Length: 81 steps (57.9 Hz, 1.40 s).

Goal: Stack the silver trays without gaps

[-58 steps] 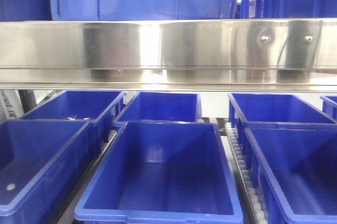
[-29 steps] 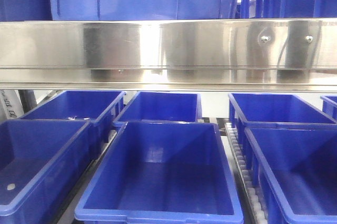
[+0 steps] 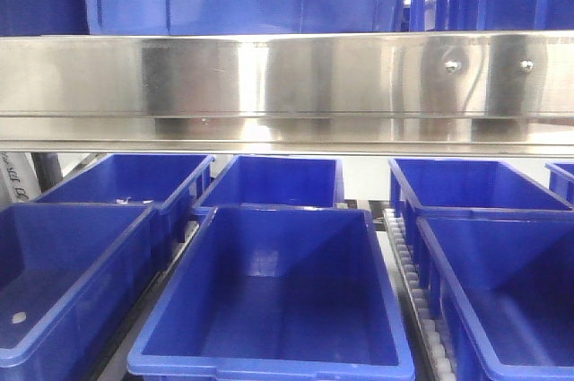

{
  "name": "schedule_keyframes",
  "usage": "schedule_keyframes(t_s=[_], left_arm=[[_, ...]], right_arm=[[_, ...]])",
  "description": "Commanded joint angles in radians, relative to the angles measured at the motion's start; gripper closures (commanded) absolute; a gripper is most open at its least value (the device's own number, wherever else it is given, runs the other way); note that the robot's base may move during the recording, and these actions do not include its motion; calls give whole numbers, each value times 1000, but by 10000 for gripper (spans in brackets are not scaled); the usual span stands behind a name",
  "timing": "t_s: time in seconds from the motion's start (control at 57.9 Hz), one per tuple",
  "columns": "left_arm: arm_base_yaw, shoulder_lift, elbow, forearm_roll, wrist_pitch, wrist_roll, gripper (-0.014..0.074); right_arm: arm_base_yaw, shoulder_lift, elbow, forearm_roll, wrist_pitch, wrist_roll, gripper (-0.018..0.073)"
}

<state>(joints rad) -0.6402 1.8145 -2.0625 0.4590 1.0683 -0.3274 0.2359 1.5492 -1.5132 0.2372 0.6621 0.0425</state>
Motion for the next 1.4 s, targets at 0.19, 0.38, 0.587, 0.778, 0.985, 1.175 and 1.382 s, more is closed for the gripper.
schedule_keyframes(t_s=[0.19, 0.38, 0.587, 0.778, 0.985, 1.175, 1.382], left_arm=[[12, 95, -2, -15, 56, 14, 614], [19, 151, -2, -49, 52, 14, 614], [24, 161, -2, -57, 20, 10, 466], [38, 161, -2, -61, 19, 8, 256], [58, 156, -2, -54, 22, 8, 217], [60, 97, -2, -53, 17, 8, 267], [60, -16, -6, -53, -4, 8, 640]], right_arm=[[57, 103, -10, 12, -21, -33, 638], [57, 163, -10, 14, -21, -33, 636], [57, 176, -10, 63, -57, -33, 289], [57, 176, -10, 63, -83, -33, 218], [57, 168, -32, 65, -80, -33, 272], [57, 135, -132, 65, 0, -33, 326], [57, 85, -242, 60, 116, -33, 637]])
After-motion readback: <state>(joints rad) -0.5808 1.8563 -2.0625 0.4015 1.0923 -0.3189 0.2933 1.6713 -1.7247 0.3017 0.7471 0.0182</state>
